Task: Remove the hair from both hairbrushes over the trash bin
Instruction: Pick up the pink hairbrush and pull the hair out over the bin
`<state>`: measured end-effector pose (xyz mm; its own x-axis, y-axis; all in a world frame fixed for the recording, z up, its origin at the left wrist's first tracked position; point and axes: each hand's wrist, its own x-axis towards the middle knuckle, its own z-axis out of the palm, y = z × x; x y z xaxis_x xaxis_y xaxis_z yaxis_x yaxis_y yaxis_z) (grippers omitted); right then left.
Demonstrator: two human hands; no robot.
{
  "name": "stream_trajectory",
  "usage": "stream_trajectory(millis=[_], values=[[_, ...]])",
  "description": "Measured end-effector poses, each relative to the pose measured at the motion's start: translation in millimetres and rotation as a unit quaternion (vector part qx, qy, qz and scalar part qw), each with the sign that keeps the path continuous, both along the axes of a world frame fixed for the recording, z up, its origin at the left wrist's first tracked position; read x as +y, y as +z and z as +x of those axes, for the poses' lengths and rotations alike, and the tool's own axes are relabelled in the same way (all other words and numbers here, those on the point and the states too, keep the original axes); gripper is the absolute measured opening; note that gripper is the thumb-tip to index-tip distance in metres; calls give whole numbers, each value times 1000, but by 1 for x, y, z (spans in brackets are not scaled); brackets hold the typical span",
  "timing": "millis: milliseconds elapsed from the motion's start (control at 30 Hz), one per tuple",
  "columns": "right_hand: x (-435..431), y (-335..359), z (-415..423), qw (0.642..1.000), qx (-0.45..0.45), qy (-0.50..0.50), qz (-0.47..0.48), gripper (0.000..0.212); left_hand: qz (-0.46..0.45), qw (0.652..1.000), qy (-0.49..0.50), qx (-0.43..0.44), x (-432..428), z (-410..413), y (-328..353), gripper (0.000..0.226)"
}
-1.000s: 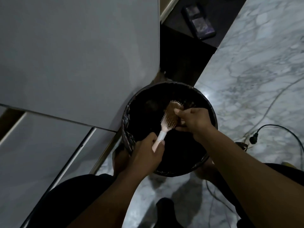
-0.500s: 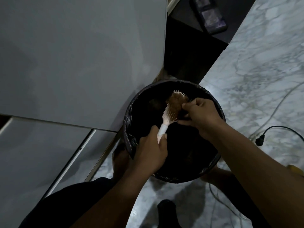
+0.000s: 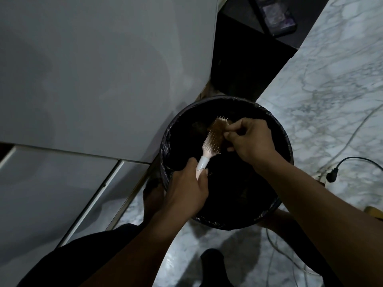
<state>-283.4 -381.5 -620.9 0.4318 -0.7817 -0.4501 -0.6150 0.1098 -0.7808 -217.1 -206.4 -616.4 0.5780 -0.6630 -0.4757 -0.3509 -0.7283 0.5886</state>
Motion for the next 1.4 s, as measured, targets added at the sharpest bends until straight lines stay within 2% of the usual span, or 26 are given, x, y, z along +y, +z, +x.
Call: stream_trajectory(millis=[67, 167, 200, 233, 267, 300, 333, 400, 467, 500, 533, 633, 700, 733, 767, 800, 867, 900, 933, 1000, 1067, 1133, 1267, 1300, 1333, 1400], values=[[1, 1, 0, 999, 28, 41, -2, 18, 15, 1000, 3, 4, 0, 0, -1, 21], [0, 4, 0, 999, 13, 27, 42, 11, 4, 1000, 0, 4, -1, 0, -2, 23], [0, 5, -1, 998, 5, 31, 54, 24, -6, 1000, -2, 4, -2, 0, -1, 23], [0, 7, -2, 997, -1, 43, 57, 46, -17, 1000, -3, 6, -3, 0, -1, 24], [0, 7, -2, 997, 2, 67, 46, 67, -29, 1000, -2, 10, -4, 0, -1, 24], [0, 6, -3, 994, 17, 103, 15, 79, -40, 999, 3, 13, -5, 0, 0, 24], [2, 6, -3, 990, 30, 133, -21, 80, -46, 999, 8, 15, -6, -1, 0, 25], [3, 6, -6, 985, 46, 141, -85, 57, -49, 999, 16, 15, -7, -2, 0, 25], [-1, 6, -6, 990, 23, 93, -105, 24, -50, 998, 14, 23, -7, -3, 1, 25], [-3, 5, -7, 992, 11, 75, -103, 12, -49, 998, 12, 24, -7, -3, 0, 24], [-5, 2, -8, 994, 8, 58, -92, 10, -44, 999, 9, 22, -8, -2, 0, 24], [-12, -5, -8, 998, -31, -48, 37, 17, -27, 1000, 12, 9, -9, 0, 0, 22], [-11, 0, -4, 973, -108, -125, 159, 18, -28, 999, 19, 9, -10, 1, 0, 21], [-10, 2, -3, 964, -132, -132, 189, 17, -31, 999, 20, 10, -10, 1, 0, 21], [-10, 3, -2, 964, -134, -120, 196, 22, -34, 999, 19, 10, -10, 1, 0, 21], [-10, 2, -3, 971, -127, -86, 183, 39, -38, 999, 15, 9, -11, 1, -1, 21], [-8, 1, -5, 992, -83, 20, 97, 71, -42, 999, 2, 8, -11, 0, 0, 21], [-7, 0, -6, 996, -47, 72, 32, 74, -44, 999, -4, 5, -11, 0, 1, 21], [-7, -3, -6, 994, -15, 106, -28, 68, -44, 999, -11, 1, -11, -1, 1, 21], [-8, -5, -8, 993, 1, 88, -79, 37, -40, 999, -27, -12, -10, -1, 3, 21], [-10, -6, -8, 998, -33, 17, -41, 13, -35, 999, -32, -18, -9, -1, 3, 21], [-12, -4, -7, 994, -75, -54, 54, 3, -41, 999, -16, -14, -10, 0, 2, 21], [-13, 9, -1, 954, -117, -169, 220, 12, -38, 999, 9, -9, -12, 2, 1, 22], [-13, 10, 0, 952, -115, -167, 230, 13, -35, 999, 8, -11, -12, 2, 2, 22], [-13, 10, 0, 957, -107, -148, 225, 24, -34, 999, 5, -11, -12, 2, 2, 22], [-11, 8, -3, 982, -78, -63, 158, 55, -34, 999, -4, -12, -11, 1, 2, 23]])
